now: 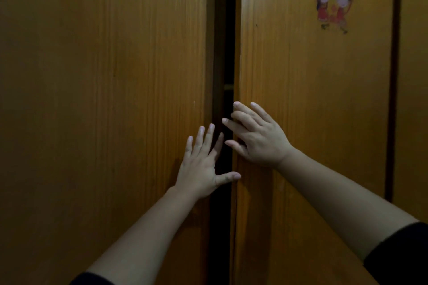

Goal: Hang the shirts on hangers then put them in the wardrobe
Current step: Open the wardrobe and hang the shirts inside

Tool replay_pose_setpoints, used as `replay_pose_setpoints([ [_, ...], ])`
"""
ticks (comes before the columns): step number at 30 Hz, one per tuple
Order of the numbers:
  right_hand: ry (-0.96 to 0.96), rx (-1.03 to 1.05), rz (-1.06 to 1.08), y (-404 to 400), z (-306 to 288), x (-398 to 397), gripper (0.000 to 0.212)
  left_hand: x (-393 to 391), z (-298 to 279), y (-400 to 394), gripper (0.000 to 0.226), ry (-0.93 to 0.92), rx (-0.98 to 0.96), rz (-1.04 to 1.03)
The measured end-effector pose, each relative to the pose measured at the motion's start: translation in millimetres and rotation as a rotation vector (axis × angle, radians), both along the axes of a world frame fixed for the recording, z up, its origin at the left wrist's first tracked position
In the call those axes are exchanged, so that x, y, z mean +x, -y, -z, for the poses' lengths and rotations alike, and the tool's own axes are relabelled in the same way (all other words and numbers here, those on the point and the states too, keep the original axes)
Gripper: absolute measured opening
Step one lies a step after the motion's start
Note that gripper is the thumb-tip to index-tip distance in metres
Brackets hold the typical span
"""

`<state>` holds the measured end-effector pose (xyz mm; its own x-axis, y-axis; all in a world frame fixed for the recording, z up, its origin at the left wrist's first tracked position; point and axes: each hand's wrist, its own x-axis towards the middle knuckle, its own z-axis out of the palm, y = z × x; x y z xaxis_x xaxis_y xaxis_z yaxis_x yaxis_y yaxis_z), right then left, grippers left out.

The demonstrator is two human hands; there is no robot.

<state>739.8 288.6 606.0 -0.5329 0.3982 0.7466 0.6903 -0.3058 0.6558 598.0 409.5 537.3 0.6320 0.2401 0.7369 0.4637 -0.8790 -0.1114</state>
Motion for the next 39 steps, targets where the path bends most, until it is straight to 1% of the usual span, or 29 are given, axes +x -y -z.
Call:
replay_pose_setpoints([
  [8, 0.030, 0.072, -0.024, 49, 4, -13, 0.047, -1, 13, 42, 0.105, 0.064, -0.037, 0.166],
  [13, 0.057, 0.113, -0.047, 84, 7, -15, 0.049, 3, 14, 68, 0.096, 0.101, 0.003, 0.299],
  [16, 0.069, 0.119, -0.042, 107, 7, -16, 0.051, 4, 13, 87, 0.096, 0.118, 0.022, 0.353],
  [25, 0.128, 0.118, 0.154, 185, 7, -18, 0.058, -1, 4, 150, 0.099, 0.115, 0.104, 0.370],
  [33, 0.053, 0.081, 0.246, 273, 11, -19, 0.056, 8, 6, 233, 0.095, 0.094, 0.074, 0.399],
  [39, -0.040, 0.084, 0.356, 352, 20, -10, 0.057, 33, 10, 304, 0.100, 0.049, 0.077, 0.473],
])
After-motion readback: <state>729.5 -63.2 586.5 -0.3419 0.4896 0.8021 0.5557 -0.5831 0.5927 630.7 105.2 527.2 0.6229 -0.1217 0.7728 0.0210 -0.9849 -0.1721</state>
